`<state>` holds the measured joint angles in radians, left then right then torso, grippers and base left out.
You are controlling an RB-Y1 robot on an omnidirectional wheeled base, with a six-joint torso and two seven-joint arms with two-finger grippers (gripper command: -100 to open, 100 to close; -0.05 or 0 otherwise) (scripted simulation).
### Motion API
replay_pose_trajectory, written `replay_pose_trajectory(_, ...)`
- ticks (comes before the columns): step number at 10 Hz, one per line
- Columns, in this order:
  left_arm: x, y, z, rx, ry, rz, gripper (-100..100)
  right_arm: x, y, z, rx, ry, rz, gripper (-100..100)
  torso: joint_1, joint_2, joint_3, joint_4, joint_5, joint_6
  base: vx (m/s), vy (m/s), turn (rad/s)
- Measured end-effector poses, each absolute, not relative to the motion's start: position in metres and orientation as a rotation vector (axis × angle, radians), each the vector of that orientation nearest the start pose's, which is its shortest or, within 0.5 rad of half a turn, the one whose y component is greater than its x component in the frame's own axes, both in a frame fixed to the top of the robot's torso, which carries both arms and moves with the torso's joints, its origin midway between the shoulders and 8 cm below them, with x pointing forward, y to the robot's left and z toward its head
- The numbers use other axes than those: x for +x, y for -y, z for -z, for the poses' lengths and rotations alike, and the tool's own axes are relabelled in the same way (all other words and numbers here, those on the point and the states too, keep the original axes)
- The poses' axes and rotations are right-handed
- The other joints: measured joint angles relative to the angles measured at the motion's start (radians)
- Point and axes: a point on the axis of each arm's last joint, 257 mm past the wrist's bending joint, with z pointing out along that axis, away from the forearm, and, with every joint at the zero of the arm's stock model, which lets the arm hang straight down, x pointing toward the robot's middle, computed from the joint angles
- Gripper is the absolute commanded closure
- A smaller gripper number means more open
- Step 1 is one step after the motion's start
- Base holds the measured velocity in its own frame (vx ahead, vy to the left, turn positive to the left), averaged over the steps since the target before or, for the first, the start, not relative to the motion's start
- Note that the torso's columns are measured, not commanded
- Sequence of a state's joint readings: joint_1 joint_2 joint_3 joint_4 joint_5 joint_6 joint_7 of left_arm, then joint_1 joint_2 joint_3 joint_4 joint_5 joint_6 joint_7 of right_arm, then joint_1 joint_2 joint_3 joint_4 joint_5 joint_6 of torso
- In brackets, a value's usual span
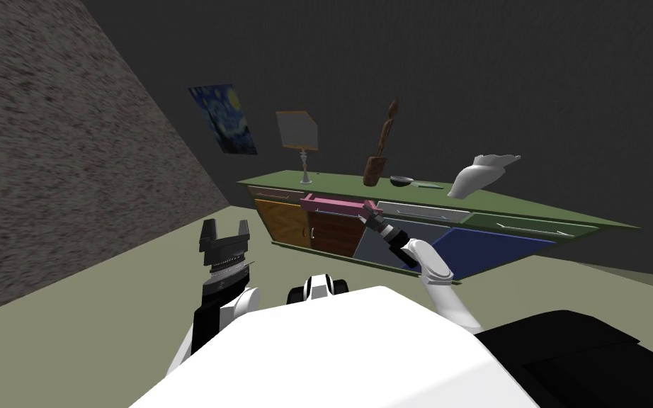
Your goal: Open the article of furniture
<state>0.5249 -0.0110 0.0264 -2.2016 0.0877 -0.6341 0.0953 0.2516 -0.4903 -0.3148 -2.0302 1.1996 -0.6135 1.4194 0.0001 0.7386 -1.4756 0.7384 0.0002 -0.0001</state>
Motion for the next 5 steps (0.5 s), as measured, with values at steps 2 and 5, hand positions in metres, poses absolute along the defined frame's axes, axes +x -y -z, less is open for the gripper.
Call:
replay_pose_trajectory(2, 0.3290, -0.3041, -0.0074, -0.722, -0.489, 1.409, 0, 0.4332, 0.2910, 0.0562, -1.363, -0.654, 1.040, -100, 0.000, 0.000, 0.000, 0.000, 0.000, 0.000, -0.011, 0.036, -0.001)
replay_pose_trajectory(5, 0.3290, -0.3041, -0.0074, -0.722, -0.489, 1.409, 0, 0.4351, 0.2962, 0.0540, -1.367, -0.663, 1.033, 0, 0.001, 0.002, 0.001, 0.001, 0.001, 0.000, -0.001, 0.005, -0.002)
